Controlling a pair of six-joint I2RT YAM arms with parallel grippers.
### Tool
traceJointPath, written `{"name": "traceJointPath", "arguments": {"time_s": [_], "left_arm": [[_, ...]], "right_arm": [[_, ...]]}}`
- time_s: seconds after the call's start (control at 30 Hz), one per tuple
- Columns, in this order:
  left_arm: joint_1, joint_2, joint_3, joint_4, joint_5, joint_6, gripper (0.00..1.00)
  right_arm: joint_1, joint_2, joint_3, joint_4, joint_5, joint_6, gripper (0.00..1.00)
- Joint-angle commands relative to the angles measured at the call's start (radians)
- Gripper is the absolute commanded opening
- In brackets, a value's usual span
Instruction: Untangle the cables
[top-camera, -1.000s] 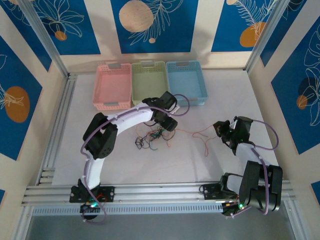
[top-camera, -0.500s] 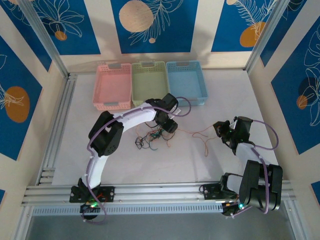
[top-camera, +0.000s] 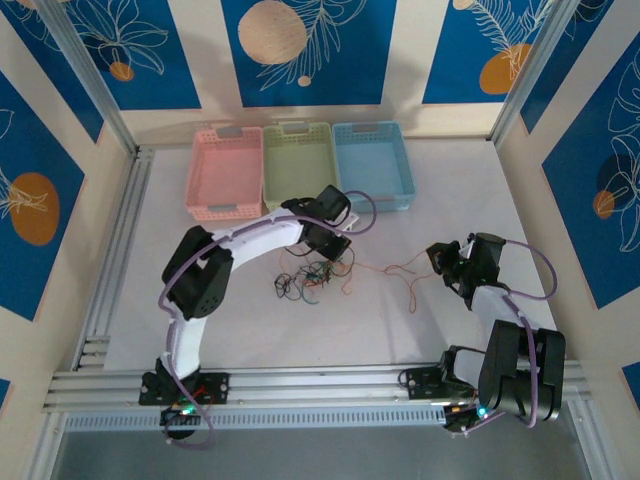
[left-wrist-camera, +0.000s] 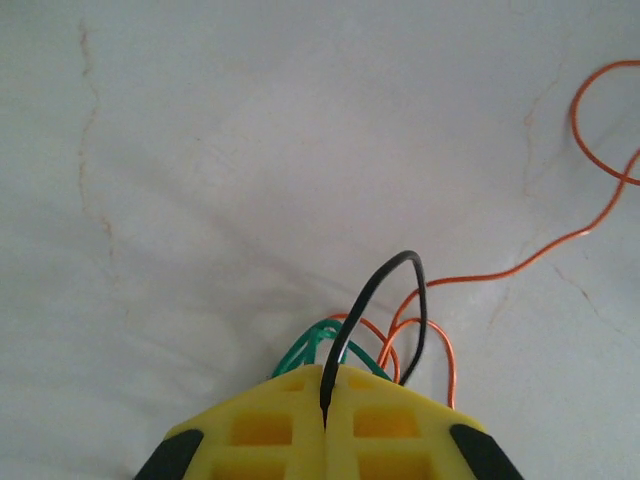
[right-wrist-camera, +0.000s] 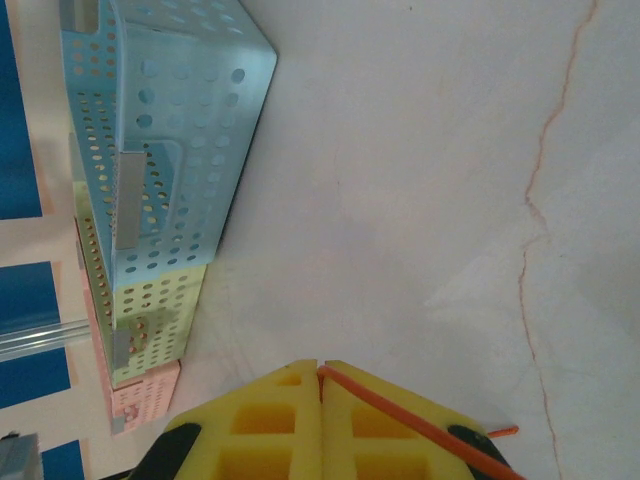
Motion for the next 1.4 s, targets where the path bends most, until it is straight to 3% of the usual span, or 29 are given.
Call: {"name": "traceJointPath", "arguments": {"time_s": [0.0,0.2,0.43,0.63,0.87,1.2,1.37], "left_arm": [[0.016,-0.089,-0.049,0.033,-0.014,-0.026,0.00],[0.068,-0.260,-0.209,0.094,-0.110,-0.103,0.00],[0.198,-0.517,-0.422,0.152,-0.171,-0.202,0.00],[0.344,-0.729,-0.572,0.182,-0.160,-0.265,0.00],[0.429,-0.877,-0.649,0.167,-0.187,-0.291,0.00],[0.439,-0.979,-0.665,0.097,-0.192,-0.306,0.00],[0.439,-1.022,-0.606,-0.007,-0.170,-0.290,0.00]], "right_arm": [[-0.005,0.006,0.009,0.016,-0.015,0.011,0.00],[-0.007,0.006,0.008,0.015,-0.014,0.011,0.00],[-0.015,-0.009,-0.001,0.007,-0.003,0.020,0.00],[-0.022,-0.021,-0.009,0.000,0.007,0.028,0.00],[-0.036,-0.024,-0.020,0.002,0.004,0.039,0.00],[-0.042,-0.053,-0.013,-0.015,-0.001,0.028,0.00],[0.032,-0.145,0.164,-0.193,-0.058,-0.022,0.00]]}}
